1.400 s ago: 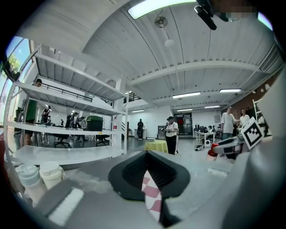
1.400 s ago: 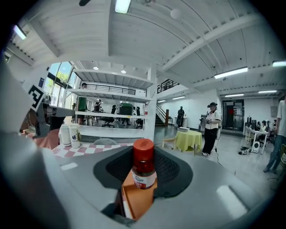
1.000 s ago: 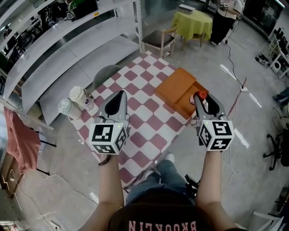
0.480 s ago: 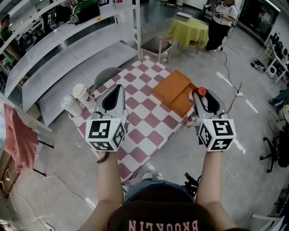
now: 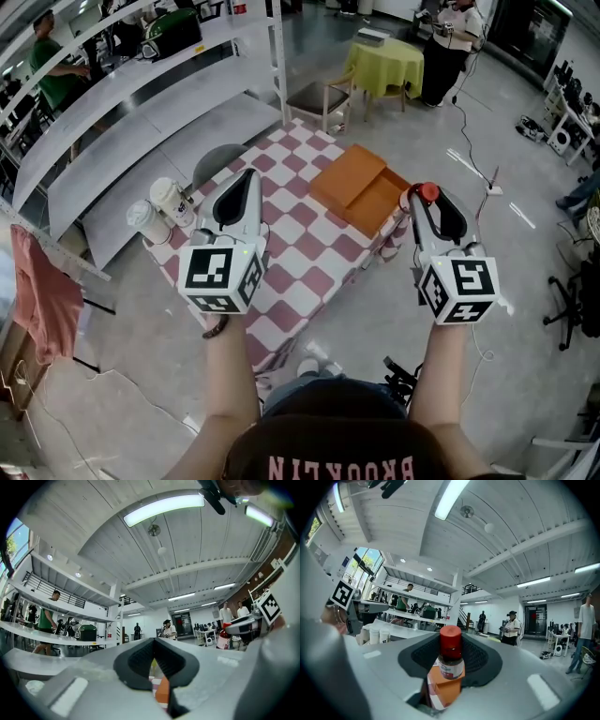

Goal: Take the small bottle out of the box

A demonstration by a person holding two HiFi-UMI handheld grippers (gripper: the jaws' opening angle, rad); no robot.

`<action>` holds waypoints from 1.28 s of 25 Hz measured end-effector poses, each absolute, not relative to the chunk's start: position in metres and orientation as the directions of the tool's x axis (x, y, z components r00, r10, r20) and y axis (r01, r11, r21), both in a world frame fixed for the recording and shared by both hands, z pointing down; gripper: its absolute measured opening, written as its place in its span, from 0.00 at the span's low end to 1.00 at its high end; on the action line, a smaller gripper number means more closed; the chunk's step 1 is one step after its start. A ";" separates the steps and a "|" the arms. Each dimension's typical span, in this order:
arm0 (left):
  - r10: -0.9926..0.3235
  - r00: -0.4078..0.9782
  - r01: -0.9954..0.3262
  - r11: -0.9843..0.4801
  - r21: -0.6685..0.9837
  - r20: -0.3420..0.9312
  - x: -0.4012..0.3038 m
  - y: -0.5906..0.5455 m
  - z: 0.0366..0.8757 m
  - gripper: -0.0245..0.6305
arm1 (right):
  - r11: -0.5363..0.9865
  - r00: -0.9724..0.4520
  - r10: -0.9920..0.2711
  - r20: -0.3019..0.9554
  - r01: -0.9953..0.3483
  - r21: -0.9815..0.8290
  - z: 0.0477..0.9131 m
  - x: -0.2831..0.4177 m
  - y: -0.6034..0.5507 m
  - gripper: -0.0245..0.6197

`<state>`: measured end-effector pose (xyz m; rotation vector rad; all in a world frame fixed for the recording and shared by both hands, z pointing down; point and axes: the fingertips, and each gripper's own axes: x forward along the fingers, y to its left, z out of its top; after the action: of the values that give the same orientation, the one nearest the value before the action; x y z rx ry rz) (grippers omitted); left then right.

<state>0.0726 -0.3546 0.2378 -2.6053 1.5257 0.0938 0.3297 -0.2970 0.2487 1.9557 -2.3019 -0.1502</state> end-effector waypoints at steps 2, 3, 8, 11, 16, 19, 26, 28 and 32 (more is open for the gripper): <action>-0.859 0.499 -0.867 -0.493 -0.075 -0.114 0.079 -0.352 0.238 0.04 | 0.145 -0.144 -0.989 0.020 -0.978 0.150 0.248 0.337 -0.290 0.25; -0.856 0.504 -0.863 -0.499 -0.076 -0.112 0.083 -0.351 0.238 0.04 | 0.137 -0.135 -0.991 0.019 -0.979 0.150 0.248 0.341 -0.287 0.25; -0.836 0.537 -0.843 -0.532 -0.080 -0.111 0.102 -0.348 0.239 0.04 | 0.094 -0.094 -0.996 0.007 -0.984 0.154 0.244 0.359 -0.274 0.25; -0.825 0.554 -0.833 -0.547 -0.086 -0.112 0.111 -0.345 0.236 0.04 | 0.075 -0.076 -0.997 0.000 -0.984 0.162 0.241 0.366 -0.267 0.25; -0.818 0.563 -0.827 -0.555 -0.091 -0.117 0.119 -0.341 0.231 0.04 | 0.056 -0.059 -0.998 -0.011 -0.984 0.168 0.236 0.376 -0.259 0.25; -0.816 0.565 -0.825 -0.557 -0.098 -0.118 0.120 -0.339 0.229 0.04 | 0.048 -0.051 -0.999 -0.014 -0.985 0.165 0.235 0.378 -0.257 0.25; -0.813 0.568 -0.823 -0.558 -0.106 -0.126 0.119 -0.337 0.224 0.04 | 0.050 -0.056 -0.998 -0.027 -0.983 0.175 0.228 0.376 -0.257 0.25; -0.813 0.568 -0.823 -0.558 -0.108 -0.130 0.119 -0.337 0.222 0.04 | 0.051 -0.057 -0.998 -0.030 -0.983 0.177 0.227 0.375 -0.257 0.25; -0.813 0.566 -0.825 -0.555 -0.108 -0.136 0.119 -0.337 0.220 0.04 | 0.048 -0.055 -0.998 -0.037 -0.983 0.175 0.225 0.376 -0.257 0.25</action>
<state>0.1187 -0.3372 0.2202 -2.6356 1.3901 0.1044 0.3757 -0.2566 0.2254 2.0920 -2.2035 -0.2340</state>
